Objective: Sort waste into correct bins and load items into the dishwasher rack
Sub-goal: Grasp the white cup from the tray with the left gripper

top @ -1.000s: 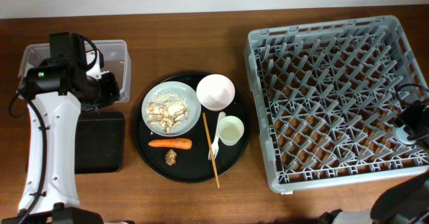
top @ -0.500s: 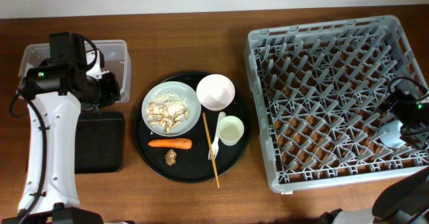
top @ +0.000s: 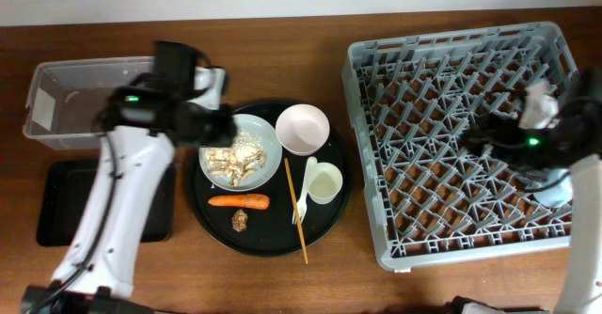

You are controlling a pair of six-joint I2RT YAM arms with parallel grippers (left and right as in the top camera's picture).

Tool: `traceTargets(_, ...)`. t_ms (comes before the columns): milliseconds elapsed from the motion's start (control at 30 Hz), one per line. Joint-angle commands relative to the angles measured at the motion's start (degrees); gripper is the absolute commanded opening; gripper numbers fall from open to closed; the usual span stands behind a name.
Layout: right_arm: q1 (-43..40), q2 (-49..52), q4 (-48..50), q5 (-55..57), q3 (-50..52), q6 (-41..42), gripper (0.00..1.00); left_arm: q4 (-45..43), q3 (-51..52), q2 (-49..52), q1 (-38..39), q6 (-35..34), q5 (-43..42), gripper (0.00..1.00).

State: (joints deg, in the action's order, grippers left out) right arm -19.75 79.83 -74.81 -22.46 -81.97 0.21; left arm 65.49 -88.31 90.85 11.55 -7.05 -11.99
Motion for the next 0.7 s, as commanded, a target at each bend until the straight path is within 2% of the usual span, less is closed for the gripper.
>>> traceTargets(0,6.54,0.15,0.0,3.15,-1.07,-1.49,0.99,-0.79,-0.44,5.05,7.34,0.24,-2.75,0.37)
traceTargets(133,10.1,0.2,0.0,7.17,-1.07,-1.49,0.99,-1.05,-0.44,10.6,13.31,0.24,-2.86,0.37)
traceTargets(267,9.99,0.2,-0.04,8.15,-1.07,-1.49,0.99,-1.7,-0.44,16.13,17.68,0.24,-2.84,0.37)
traceTargets(533,9.99,0.2,-0.04,8.13,-1.07,-1.49,0.99,-3.3,-0.44,22.77,20.72,0.24,-2.89,0.36)
traceTargets(567,9.99,0.2,-0.04,8.13,-1.07,-1.49,0.99,-3.37,-0.44,23.12,20.76,0.24,-2.86,0.26)
traceTargets(633,9.99,0.2,-0.04,8.15,-1.07,-1.49,0.99,-3.69,-0.46,23.17,20.76,0.28,-2.84,0.0)
traceTargets(667,9.99,0.2,-0.04,8.15,-1.07,-1.49,0.99,-3.54,-1.09,22.99,20.52,0.28,-2.84,0.0)
